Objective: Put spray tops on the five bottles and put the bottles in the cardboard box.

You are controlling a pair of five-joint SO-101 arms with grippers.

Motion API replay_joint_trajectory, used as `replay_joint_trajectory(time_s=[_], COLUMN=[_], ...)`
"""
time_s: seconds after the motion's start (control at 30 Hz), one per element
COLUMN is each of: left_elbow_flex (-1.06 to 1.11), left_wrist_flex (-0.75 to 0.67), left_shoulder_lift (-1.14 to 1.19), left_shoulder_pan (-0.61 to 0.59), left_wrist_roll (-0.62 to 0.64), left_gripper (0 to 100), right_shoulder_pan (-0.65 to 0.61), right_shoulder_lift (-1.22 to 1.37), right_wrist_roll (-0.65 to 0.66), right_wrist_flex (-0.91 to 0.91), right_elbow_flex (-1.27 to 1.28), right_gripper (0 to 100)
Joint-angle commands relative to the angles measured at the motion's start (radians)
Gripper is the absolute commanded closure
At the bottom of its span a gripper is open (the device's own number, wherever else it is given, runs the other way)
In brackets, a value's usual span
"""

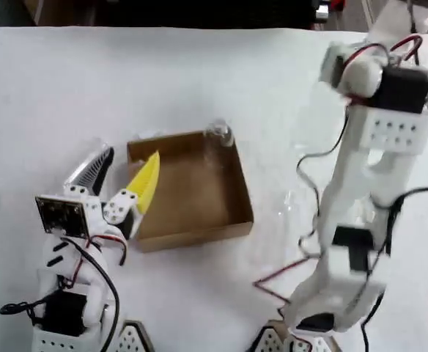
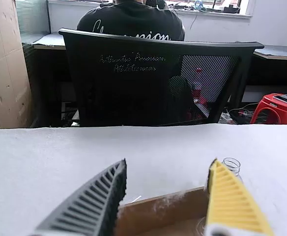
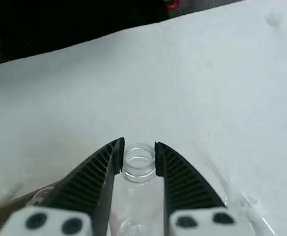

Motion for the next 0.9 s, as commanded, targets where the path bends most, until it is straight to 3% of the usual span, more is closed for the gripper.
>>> replay_joint_trajectory(time_s=[0.0,0.37,0.57,0.87], left_elbow_flex=[-0.011,-0.014,-0.015,-0.015], left_wrist_flex=[-0.023,-0.023,-0.031,-0.032], left_shoulder_lift=[-0.007,-0.008,-0.008,-0.008], left_shoulder_pan=[0.013,-0.036,-0.084,-0.111], left_wrist_roll=[-0.009,-0.009,-0.003,0.0], left_gripper=[75,75,75,76], right_shoulder_pan=[-0.12,-0.397,-0.483,-0.653], right_shoulder_lift=[-0.288,-0.634,-0.811,-0.989], right_wrist_roll=[0.002,0.0,0.011,0.206], right_wrist_flex=[0.021,-0.114,-0.461,-1.109], right_elbow_flex=[0.115,0.488,0.925,1.605], right_gripper=[98.2,98.2,98.2,98.2])
